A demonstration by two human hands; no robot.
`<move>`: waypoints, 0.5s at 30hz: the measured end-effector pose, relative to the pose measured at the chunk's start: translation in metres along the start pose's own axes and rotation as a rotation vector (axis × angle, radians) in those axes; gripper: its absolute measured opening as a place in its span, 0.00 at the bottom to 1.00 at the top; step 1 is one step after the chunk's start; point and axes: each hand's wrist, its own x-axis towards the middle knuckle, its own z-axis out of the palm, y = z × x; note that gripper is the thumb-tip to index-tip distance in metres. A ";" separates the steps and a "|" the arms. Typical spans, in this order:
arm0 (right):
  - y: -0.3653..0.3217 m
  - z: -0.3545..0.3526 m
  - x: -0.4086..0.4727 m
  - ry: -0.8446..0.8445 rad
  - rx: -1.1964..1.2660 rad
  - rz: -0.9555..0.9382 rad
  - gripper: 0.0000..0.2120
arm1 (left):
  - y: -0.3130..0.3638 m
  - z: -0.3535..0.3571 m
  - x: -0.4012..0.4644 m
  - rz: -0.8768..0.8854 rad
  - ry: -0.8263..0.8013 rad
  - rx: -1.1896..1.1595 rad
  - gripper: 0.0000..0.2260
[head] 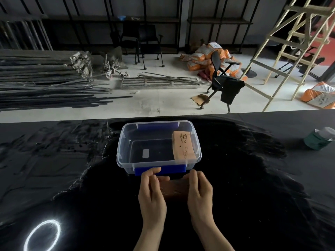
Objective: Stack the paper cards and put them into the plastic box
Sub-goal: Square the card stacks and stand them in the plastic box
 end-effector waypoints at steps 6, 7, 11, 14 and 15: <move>-0.008 0.008 0.007 0.012 0.014 0.015 0.17 | 0.012 0.006 0.010 -0.113 0.084 -0.144 0.11; -0.011 0.008 0.008 0.016 0.035 0.013 0.17 | 0.018 0.007 0.009 -0.095 0.083 -0.172 0.11; -0.010 0.010 0.004 0.045 -0.012 -0.060 0.18 | 0.011 0.003 0.005 0.067 0.085 -0.015 0.08; -0.014 0.011 0.000 0.064 -0.041 -0.101 0.17 | 0.011 0.000 0.003 0.072 0.102 0.004 0.10; -0.023 0.007 -0.004 0.064 -0.033 -0.121 0.16 | 0.019 -0.004 0.001 0.095 0.092 -0.004 0.10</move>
